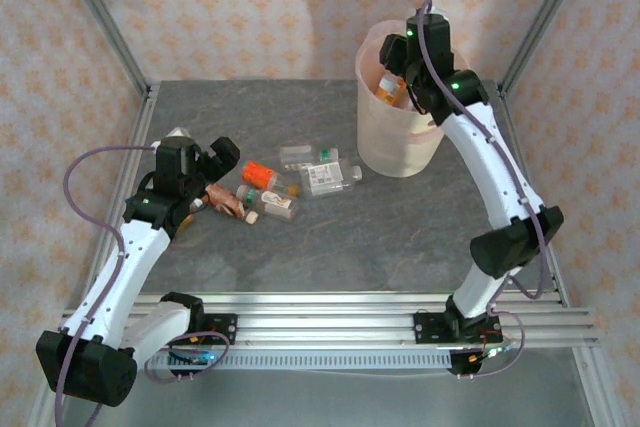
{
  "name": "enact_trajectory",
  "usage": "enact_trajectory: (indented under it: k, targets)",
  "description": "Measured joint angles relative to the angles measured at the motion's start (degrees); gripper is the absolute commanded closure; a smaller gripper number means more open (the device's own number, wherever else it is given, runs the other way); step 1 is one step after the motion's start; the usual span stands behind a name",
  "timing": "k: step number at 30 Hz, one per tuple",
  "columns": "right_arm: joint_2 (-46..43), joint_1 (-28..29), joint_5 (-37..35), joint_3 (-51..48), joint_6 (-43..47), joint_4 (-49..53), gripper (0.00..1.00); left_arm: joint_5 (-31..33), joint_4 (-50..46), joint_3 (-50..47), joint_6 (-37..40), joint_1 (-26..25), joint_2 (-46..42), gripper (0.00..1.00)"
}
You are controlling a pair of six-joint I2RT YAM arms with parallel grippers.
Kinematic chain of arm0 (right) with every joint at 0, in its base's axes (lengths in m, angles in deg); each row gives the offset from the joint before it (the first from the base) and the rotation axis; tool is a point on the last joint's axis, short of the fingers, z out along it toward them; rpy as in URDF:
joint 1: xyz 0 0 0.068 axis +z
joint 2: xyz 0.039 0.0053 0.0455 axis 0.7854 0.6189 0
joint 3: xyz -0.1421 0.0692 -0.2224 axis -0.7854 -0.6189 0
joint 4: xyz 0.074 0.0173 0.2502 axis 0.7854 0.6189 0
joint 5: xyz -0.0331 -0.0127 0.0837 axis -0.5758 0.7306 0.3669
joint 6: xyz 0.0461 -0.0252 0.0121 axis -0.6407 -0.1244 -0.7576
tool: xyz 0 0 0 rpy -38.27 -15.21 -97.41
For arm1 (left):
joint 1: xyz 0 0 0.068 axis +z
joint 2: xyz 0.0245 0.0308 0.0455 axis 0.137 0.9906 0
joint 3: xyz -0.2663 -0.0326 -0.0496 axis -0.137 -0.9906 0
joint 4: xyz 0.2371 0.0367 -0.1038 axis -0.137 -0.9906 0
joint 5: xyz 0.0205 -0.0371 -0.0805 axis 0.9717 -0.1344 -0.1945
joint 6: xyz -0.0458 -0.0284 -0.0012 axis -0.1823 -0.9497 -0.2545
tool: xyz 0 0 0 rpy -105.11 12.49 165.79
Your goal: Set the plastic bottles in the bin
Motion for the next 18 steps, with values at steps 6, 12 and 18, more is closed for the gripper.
enact_trajectory:
  k: [6,12,18]
  targets:
    - [6.3,-2.6,-0.2,4.9,-1.7,1.3,0.75,0.0,0.0,0.0,0.0,0.0,0.0,0.0]
    - [12.1,-3.7,0.5,9.5,-3.2,3.5,0.74,0.0,0.0,0.0,0.1,0.0,0.0,0.0]
    - [17.9,-3.8,1.2,15.6,-4.0,6.5,0.74,0.0,0.0,0.0,0.1,0.0,0.0,0.0]
